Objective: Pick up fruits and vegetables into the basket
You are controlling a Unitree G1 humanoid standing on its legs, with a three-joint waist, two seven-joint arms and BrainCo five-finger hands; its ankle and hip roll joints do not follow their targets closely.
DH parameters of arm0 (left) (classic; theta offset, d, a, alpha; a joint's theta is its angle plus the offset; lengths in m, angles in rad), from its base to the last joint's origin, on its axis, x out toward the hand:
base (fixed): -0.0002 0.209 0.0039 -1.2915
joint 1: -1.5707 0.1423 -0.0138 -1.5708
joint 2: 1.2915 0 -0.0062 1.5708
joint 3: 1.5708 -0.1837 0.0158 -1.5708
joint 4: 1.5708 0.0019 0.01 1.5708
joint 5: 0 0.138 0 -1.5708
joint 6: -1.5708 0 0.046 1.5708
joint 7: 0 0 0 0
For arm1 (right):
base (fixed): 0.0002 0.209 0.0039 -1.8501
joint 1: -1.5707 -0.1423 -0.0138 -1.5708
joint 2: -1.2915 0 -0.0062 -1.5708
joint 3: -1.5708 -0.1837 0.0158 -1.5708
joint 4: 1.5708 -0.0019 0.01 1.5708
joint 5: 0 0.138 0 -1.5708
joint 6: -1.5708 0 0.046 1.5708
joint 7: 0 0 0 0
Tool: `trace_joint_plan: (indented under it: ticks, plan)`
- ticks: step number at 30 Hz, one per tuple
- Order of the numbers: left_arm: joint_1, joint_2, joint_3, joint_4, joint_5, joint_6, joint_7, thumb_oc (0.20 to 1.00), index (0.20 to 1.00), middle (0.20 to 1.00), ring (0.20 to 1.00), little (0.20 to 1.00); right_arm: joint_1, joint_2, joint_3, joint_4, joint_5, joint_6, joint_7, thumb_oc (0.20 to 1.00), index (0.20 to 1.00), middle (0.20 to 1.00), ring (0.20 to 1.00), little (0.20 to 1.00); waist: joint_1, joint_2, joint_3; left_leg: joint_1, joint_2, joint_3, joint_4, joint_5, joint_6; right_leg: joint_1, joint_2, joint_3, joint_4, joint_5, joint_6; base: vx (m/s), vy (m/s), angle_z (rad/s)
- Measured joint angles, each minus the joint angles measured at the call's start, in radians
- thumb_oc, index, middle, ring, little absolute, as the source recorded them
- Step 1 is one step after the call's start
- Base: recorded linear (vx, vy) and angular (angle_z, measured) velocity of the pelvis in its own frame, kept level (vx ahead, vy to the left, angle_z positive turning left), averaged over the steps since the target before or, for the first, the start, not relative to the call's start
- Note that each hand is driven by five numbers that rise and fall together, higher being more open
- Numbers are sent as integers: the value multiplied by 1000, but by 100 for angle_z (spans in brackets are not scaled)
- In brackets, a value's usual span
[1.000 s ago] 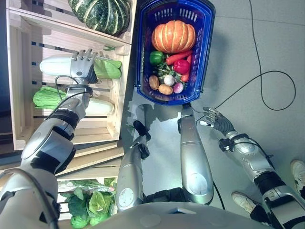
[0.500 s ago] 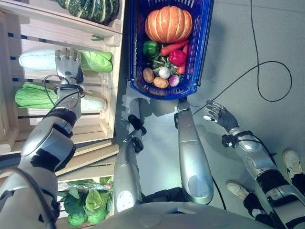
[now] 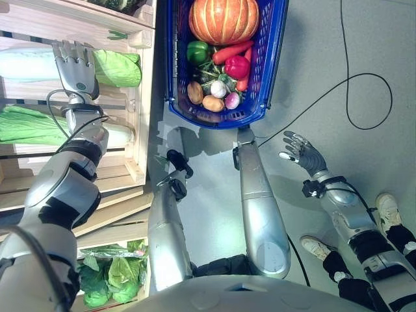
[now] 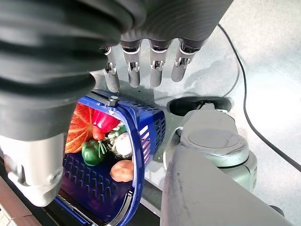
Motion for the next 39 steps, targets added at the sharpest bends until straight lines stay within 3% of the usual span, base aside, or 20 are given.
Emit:
trace_joint_plan:
  ticks: [9, 10, 24, 33, 39]
  plan:
    - [-11, 13, -9, 3, -40, -7, 8, 1000, 1000, 1000, 1000, 1000, 0, 0, 1, -4, 25, -1, 1, 1000, 1000, 1000, 1000, 1000, 1, 0, 0, -35, 2, -19, 40, -17, 2, -27, 12, 14, 17, -1, -1, 1, 4, -1]
    - [-12, 13, -11, 4, -46, -8, 8, 200, 200, 200, 200, 200, 0, 0, 1, -4, 32, -1, 1, 1000, 1000, 1000, 1000, 1000, 1, 0, 0, -35, 2, -19, 40, -18, 2, -28, 12, 14, 17, -1, -1, 0, 0, 0]
    - [44, 49, -14, 7, -158, -135, 13, 200, 200, 200, 200, 200, 5, -1, -10, -24, 37, -22, 10, 1000, 1000, 1000, 1000, 1000, 1, -1, 0, -18, 2, -28, 54, -21, 1, -11, 13, 13, 31, -2, -2, 0, 0, 0]
    - [289, 47, 117, -107, -155, -213, 104, 200, 200, 200, 200, 200, 111, 4, -72, -112, 36, -61, 27, 1000, 1000, 1000, 1000, 1000, 38, -23, 3, 114, -3, -52, 13, -12, -3, 139, 4, -24, -10, -5, -3, 0, -27, 6]
    - [432, 48, 204, -184, -153, -300, 209, 200, 200, 200, 200, 200, 135, 6, -92, -166, 33, -70, 28, 1000, 1000, 1000, 1000, 1000, 69, -28, 4, 252, -10, -58, -73, 14, -13, 279, -7, -64, -63, 2, -9, -28, -32, 6]
